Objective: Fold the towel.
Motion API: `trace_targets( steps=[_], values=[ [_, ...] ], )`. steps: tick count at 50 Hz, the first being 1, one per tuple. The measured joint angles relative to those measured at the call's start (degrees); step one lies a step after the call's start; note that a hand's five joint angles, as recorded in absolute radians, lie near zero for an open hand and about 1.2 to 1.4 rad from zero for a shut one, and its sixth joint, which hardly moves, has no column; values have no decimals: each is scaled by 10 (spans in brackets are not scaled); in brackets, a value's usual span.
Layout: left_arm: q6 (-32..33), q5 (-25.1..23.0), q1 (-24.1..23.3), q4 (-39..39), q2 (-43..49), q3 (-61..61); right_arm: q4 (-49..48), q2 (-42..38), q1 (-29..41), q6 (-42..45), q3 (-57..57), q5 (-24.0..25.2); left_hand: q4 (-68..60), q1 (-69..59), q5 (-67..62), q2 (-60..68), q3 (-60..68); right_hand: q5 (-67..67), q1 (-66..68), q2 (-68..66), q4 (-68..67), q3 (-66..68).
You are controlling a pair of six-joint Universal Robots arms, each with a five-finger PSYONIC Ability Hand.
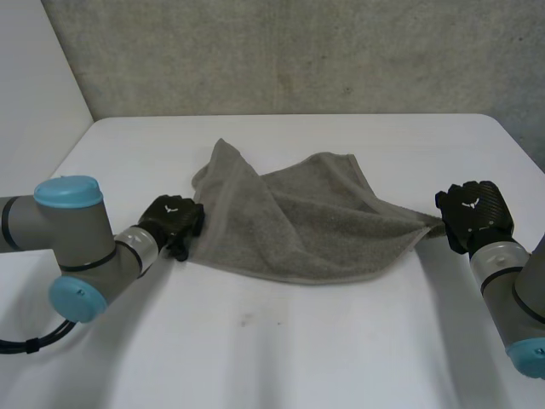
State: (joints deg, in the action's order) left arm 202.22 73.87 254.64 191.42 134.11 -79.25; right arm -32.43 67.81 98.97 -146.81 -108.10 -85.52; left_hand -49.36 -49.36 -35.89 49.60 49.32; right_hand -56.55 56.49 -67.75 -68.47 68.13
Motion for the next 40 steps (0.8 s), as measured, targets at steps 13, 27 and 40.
trace_targets(
  steps=[13, 27, 40],
  values=[
    [-3, -1, 0, 1, -44, -10, 0, 0, 0, 0, 0, 0, -142, -132, -172, 141, 141, 0, 0, 0, 0, 0],
    [-1, 18, 0, -1, -82, -49, 2, 7, -2, 7, -2, -1, -204, -173, -227, 201, 200, 0, 0, 0, 0, 0],
    [-5, 80, 23, -11, -353, -164, 133, 126, -6, 23, 42, -3, -204, -174, -227, 201, 200, 0, 0, 0, 0, 0]
  ],
)
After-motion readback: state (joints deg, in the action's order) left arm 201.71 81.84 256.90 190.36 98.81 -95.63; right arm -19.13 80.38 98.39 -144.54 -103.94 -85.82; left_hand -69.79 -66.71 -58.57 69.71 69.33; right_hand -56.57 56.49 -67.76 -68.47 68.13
